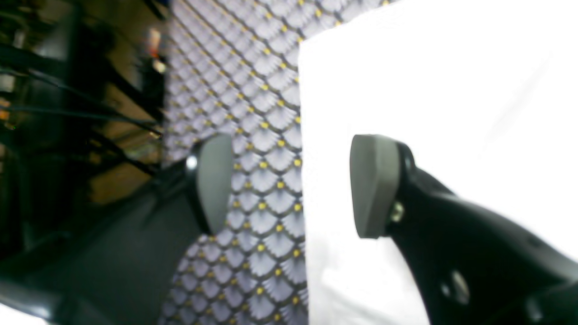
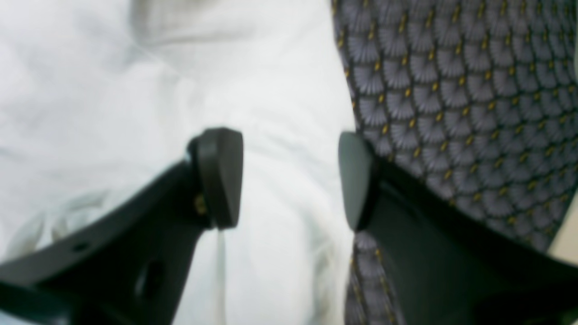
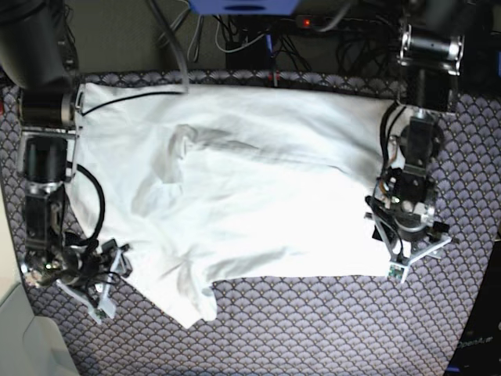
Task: Fold the T-shirt properly
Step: 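Move both grippers along the shirt sides toward the hem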
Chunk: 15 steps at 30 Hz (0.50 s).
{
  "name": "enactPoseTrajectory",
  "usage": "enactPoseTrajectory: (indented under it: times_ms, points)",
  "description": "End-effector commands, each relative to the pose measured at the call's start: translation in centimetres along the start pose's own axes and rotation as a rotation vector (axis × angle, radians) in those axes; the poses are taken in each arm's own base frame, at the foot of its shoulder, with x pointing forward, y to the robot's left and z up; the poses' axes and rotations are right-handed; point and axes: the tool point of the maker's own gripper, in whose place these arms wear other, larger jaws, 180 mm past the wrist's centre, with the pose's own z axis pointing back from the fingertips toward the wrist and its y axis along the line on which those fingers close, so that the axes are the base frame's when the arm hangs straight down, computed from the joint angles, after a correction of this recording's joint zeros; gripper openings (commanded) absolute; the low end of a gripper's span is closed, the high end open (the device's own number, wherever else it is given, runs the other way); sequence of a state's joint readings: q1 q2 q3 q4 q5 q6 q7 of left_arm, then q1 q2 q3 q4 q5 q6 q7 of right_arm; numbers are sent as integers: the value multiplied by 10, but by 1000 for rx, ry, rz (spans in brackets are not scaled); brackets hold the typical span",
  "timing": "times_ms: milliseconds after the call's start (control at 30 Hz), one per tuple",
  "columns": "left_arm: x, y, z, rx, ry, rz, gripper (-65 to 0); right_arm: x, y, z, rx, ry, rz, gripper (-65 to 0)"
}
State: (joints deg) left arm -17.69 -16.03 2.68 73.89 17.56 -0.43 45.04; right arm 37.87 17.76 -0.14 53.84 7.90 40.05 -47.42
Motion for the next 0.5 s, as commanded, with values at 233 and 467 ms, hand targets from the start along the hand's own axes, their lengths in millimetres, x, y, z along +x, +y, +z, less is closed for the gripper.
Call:
enactPoseTrajectory:
  times_ms: [233, 467]
  points:
    - [39, 21, -36, 2, -62, 161, -256, 23, -9, -12, 33, -130, -62, -305]
    - [41, 38, -50, 21, -115, 263, -252, 14, -35, -15, -117, -204, -190, -305]
